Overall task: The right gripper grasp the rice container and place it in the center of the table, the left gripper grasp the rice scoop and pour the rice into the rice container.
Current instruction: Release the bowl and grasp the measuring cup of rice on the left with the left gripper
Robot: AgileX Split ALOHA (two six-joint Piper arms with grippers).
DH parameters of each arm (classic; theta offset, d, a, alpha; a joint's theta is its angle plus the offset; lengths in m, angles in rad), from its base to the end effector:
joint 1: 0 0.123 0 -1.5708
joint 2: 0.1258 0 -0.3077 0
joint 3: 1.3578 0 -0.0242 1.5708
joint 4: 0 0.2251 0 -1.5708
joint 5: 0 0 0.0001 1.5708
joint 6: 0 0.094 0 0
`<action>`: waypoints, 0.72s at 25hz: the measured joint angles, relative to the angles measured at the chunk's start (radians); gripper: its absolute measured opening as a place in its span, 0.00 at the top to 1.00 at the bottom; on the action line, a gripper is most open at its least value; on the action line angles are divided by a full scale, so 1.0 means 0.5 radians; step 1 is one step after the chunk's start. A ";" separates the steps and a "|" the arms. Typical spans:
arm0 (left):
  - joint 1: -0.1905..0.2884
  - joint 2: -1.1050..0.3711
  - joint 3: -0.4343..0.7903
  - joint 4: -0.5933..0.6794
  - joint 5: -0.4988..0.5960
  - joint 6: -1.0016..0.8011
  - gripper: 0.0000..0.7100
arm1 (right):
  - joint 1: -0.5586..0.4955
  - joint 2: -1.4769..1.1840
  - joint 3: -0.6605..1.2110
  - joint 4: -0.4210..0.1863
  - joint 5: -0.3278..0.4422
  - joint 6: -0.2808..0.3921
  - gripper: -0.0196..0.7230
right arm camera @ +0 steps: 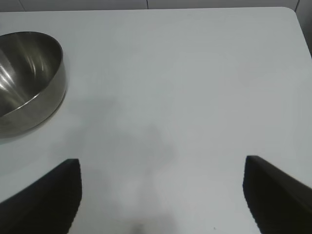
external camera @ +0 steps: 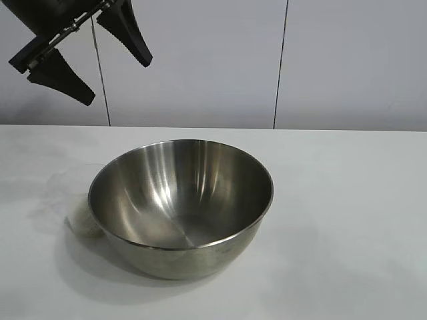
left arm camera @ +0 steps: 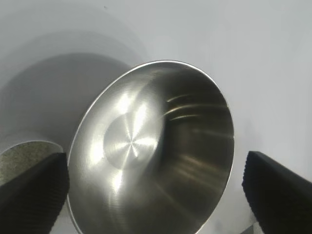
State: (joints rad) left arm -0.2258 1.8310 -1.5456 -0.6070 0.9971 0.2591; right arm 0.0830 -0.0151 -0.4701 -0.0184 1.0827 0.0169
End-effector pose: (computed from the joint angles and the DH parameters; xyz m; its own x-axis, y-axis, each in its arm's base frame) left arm 0.3588 -0.1287 0.3138 -0.9064 0.1171 -0.4059 0.3172 0.8231 -0.4710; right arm -0.0474 -0.0055 0.2533 -0.4873 -0.0322 -0.8727 -0.0647 0.9979 -0.0007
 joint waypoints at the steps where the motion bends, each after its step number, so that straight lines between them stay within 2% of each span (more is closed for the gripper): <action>1: -0.026 -0.069 0.062 0.088 -0.156 0.008 0.06 | 0.000 0.000 0.000 0.000 0.000 0.000 0.14; 4: -0.156 -0.376 0.384 0.346 -0.834 0.049 0.06 | 0.000 0.000 0.000 0.000 0.000 0.000 0.14; 8: -0.348 -0.755 1.002 0.693 -1.960 0.109 0.06 | 0.000 0.000 0.000 0.000 0.000 -0.002 0.14; 10: -0.371 -0.825 1.348 0.803 -2.500 0.124 0.06 | 0.000 0.000 0.000 0.000 0.000 -0.002 0.14; 12: -0.371 -0.818 1.644 0.845 -2.905 0.126 0.06 | 0.000 0.000 0.000 0.000 0.000 -0.004 0.14; 14: -0.358 -0.774 1.897 0.854 -3.257 0.130 0.06 | 0.000 0.000 0.000 0.000 0.000 -0.004 0.14; 18: -0.358 -0.729 2.327 0.861 -3.821 0.058 0.08 | 0.000 0.000 0.000 0.000 -0.002 -0.004 0.14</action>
State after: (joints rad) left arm -0.4046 1.4665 -0.3822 -0.1765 -0.9134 0.2881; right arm 0.0830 -0.0151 -0.4701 -0.0184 1.0816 0.0151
